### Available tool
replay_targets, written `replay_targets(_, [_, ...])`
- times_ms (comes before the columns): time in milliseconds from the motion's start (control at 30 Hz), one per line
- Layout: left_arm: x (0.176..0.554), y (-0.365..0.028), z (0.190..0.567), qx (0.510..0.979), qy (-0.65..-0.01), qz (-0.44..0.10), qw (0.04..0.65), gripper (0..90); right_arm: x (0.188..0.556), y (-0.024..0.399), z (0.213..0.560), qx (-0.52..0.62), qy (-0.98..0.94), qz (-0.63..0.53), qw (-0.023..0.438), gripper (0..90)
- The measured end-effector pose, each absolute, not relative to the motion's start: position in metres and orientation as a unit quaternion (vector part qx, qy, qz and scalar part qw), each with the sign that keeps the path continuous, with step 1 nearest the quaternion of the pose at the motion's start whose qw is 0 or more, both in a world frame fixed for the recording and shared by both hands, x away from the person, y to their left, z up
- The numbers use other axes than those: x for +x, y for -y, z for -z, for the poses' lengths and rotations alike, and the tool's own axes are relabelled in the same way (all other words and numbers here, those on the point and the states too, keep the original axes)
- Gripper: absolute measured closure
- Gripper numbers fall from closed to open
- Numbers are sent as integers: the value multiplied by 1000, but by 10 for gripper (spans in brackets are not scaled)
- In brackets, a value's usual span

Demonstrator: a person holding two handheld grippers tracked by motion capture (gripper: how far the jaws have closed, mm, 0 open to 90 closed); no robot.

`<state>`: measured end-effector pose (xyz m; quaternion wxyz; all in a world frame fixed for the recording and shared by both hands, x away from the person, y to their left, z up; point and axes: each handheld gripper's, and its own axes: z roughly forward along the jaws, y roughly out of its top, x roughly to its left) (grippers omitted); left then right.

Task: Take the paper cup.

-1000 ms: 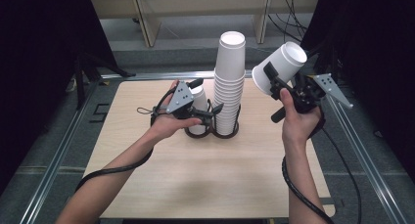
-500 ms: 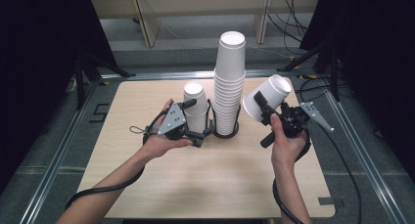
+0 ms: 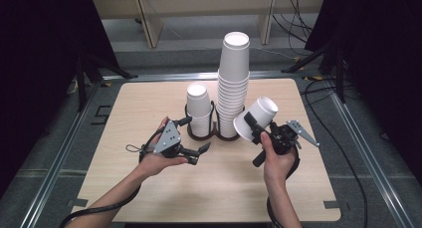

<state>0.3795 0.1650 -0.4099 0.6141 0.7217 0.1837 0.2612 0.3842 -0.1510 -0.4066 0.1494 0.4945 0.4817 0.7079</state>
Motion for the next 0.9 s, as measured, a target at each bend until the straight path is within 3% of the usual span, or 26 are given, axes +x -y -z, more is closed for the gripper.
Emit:
replay_targets(333, [374, -167, 426, 722, -189, -255, 615, 0, 379, 136, 432, 515, -485, -702, 87, 208])
replay_targets(867, [378, -153, 443, 721, -192, -224, 627, 0, 380, 124, 454, 530, -454, -715, 49, 208])
replay_targets(900, [378, -154, 443, 721, -193, -224, 627, 0, 377, 122, 452, 541, -441, -716, 15, 208])
